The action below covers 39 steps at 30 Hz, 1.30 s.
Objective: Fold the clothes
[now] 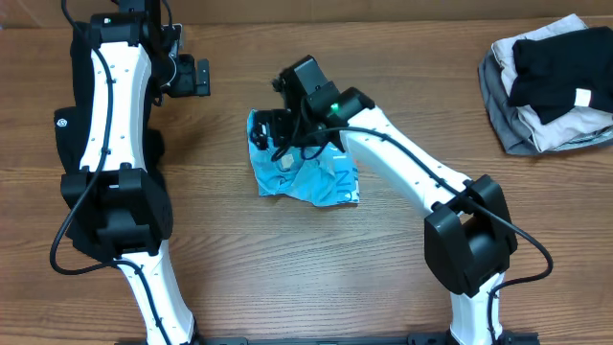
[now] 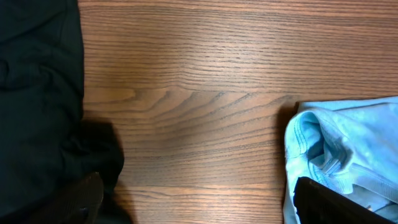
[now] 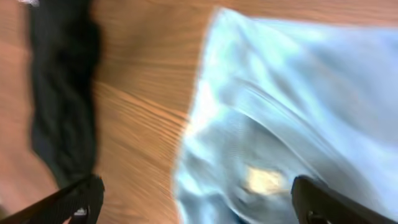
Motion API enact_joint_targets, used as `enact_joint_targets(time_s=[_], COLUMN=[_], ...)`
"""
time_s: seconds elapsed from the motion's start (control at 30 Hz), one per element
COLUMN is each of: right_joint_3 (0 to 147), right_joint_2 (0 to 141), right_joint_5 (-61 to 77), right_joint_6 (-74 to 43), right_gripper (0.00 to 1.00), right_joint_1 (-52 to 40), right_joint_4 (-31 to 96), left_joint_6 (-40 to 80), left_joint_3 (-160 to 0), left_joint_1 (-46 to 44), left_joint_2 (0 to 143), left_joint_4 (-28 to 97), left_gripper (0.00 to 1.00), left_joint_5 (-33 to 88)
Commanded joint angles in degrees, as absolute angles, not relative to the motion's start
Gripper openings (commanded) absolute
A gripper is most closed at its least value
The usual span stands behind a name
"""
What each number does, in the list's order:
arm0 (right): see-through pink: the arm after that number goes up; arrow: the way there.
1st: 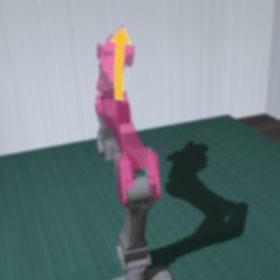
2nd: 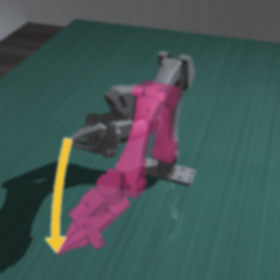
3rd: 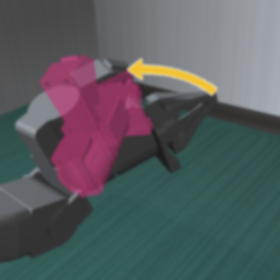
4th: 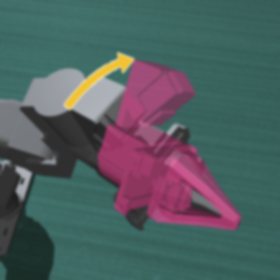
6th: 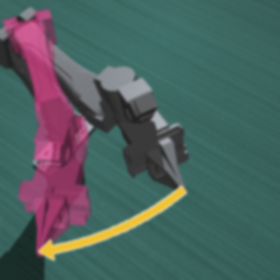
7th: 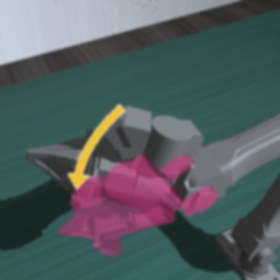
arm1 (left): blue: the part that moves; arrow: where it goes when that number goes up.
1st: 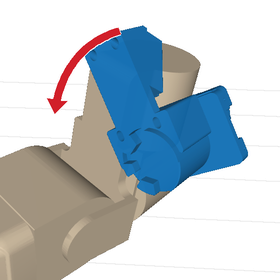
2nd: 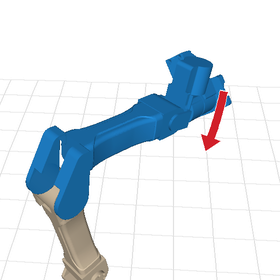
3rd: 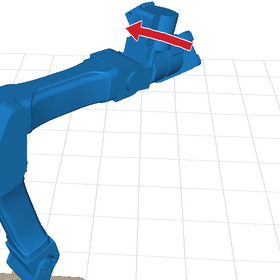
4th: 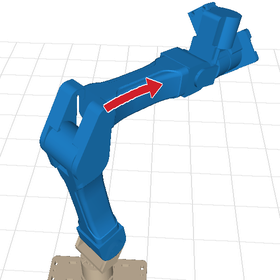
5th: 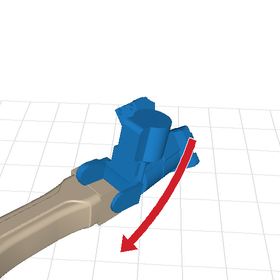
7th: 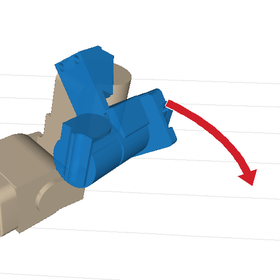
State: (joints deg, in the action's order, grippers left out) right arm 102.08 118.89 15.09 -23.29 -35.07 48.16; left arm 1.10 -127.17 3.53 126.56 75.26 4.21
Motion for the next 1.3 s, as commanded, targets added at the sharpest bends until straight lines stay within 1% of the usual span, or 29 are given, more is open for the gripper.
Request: enact_joint_targets(time_s=[0.0, 0.07, 0.17, 0.23, 0.27, 0.3, 0.5, 0.6, 0.7, 0.77, 0.87, 1.1, 1.27], right_joint_3=[105.7, 105.5, 104.0, 102.8, 102.0, 101.3, 97.8, 97.8, 97.8, 97.8, 97.8, 97.8, 97.8], right_joint_2=[117.4, 117.4, 117.7, 117.8, 117.9, 117.9, 118.3, 118.5, 118.5, 118.5, 118.7, 119.0, 119.0], right_joint_5=[8.7, 7.1, 4.3, 4.3, 4.1, 4.0, 3.9, 3.1, 1.4, 0.4, -0.3, -0.4, 1.3], right_joint_6=[-20.8, -20.9, -21.4, -21.4, -21.4, -21.4, -21.4, -21.4, -21.4, -21.4, -21.4, -21.4, -21.4], right_gripper=[1.00, 1.00, 0.99, 0.94, 0.90, 0.82, 0.48, 0.37, 0.16, 0.10, 0.04, 0.04, 0.04], right_joint_1=[-34.5, -34.8, -34.9, -34.9, -35.0, -35.1, -35.9, -36.6, -37.6, -38.3, -39.1, -40.9, -44.5], right_joint_4=[53.0, 56.7, 58.3, 57.5, 57.0, 56.5, 54.0, 53.7, 53.1, 52.9, 53.2, 53.5, 53.6], left_joint_6=[1.5, 1.5, 1.5, 1.5, 1.5, 1.5, 1.5, 1.5, 1.5, 1.5, 1.5, 1.5, 1.5], left_joint_3=[-128.4, -128.4, -128.4, -128.4, -128.4, -128.4, -128.4, -128.4, -128.4, -128.4, -128.4, -128.4, -128.4], left_joint_1=[3.9, 3.9, 3.9, 3.9, 3.9, 3.9, 3.9, 3.9, 3.9, 3.9, 3.9, 3.9, 3.9], left_joint_2=[125.9, 125.9, 125.9, 125.9, 125.9, 125.9, 125.9, 125.9, 125.9, 125.9, 125.9, 125.9, 125.9], left_joint_4=[75.1, 75.1, 75.3, 75.4, 75.4, 75.6, 76.1, 76.1, 76.2, 76.3, 76.5, 76.7, 76.7], left_gripper=[1.00, 1.00, 1.00, 1.00, 1.00, 1.00, 1.00, 1.00, 1.00, 1.00, 1.00, 1.00, 1.00], left_joint_5=[4.1, 4.1, 4.1, 4.1, 4.1, 4.1, 4.1, 4.1, 4.1, 4.1, 4.1, 4.1, 4.1])
